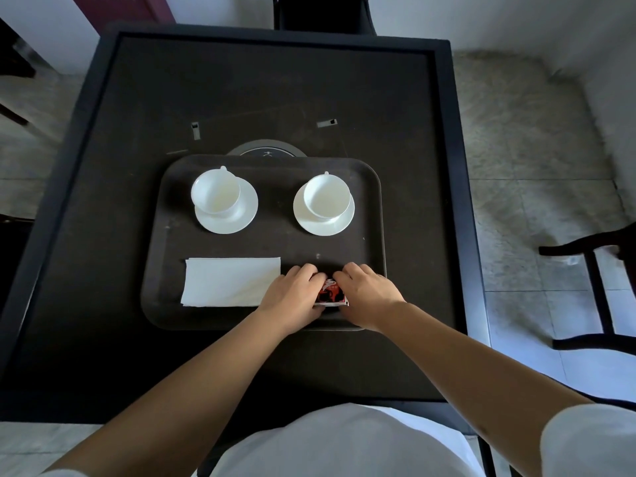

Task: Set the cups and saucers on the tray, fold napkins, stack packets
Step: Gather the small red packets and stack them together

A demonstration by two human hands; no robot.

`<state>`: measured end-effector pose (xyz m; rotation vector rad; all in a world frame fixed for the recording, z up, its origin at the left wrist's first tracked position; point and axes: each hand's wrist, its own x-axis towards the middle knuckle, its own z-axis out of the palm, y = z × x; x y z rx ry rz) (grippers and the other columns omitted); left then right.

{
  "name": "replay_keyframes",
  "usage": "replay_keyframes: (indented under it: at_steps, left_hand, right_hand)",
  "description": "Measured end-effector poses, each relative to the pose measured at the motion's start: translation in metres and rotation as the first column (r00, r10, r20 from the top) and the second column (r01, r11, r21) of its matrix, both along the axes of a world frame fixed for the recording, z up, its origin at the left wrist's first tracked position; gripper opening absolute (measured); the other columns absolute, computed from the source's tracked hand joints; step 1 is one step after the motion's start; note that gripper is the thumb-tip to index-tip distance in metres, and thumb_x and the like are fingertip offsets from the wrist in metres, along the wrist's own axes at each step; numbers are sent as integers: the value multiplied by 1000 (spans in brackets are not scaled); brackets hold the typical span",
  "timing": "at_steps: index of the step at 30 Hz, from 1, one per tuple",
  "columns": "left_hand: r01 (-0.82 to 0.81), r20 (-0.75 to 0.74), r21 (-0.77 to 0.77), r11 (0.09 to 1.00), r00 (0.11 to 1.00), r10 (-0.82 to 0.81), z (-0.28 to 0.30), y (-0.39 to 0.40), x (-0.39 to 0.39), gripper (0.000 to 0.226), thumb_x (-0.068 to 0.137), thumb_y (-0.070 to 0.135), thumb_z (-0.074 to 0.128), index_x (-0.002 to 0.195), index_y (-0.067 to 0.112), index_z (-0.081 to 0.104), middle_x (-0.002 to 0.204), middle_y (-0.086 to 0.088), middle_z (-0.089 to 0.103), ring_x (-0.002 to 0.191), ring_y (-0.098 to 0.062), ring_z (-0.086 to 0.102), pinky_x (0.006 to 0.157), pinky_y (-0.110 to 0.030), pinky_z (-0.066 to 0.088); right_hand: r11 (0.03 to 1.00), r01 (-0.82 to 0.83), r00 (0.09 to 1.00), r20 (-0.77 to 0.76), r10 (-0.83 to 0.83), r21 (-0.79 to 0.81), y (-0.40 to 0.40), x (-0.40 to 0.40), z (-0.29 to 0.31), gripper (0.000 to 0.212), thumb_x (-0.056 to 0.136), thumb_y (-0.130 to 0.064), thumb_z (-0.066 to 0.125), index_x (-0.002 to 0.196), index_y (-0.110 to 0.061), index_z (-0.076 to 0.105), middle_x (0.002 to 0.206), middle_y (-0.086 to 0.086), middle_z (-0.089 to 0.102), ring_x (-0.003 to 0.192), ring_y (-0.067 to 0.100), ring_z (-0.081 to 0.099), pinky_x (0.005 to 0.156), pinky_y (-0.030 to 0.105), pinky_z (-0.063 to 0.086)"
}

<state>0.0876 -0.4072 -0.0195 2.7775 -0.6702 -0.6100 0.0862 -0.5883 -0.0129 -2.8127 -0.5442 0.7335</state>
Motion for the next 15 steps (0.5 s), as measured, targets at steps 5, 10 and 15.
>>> replay_keyframes:
  at_steps: [5, 10, 15]
  left_hand:
    - [-8, -4, -7, 1000, 1000, 8, 0, 0, -1, 57, 84, 36, 69, 134, 19, 47, 129, -2, 47, 111, -26, 49, 83, -42, 50]
    - [-25, -7, -7, 1000, 1000, 25, -1, 0, -1, 64, 83, 34, 71, 138, 17, 43, 132, -3, 45, 114, -27, 49, 83, -41, 50]
    - [-40, -15, -2, 999, 999, 40, -2, 1, -4, 59, 83, 32, 69, 135, 17, 45, 132, -3, 44, 112, -27, 47, 83, -42, 50]
  right_hand:
    - [995, 96, 994, -58, -94, 23, -1, -2, -1, 50, 80, -22, 68, 126, -21, 48, 121, 1, 44, 113, 24, 46, 80, 40, 51]
    - [987, 151, 986, -76, -147, 47, -1, -6, -2, 57, 78, -23, 71, 129, -21, 45, 125, 1, 43, 116, 24, 45, 84, 41, 52]
    - [977, 206, 976, -79, -202, 58, -2, -10, -4, 50, 82, -23, 68, 128, -18, 48, 123, 4, 46, 114, 26, 47, 85, 40, 50]
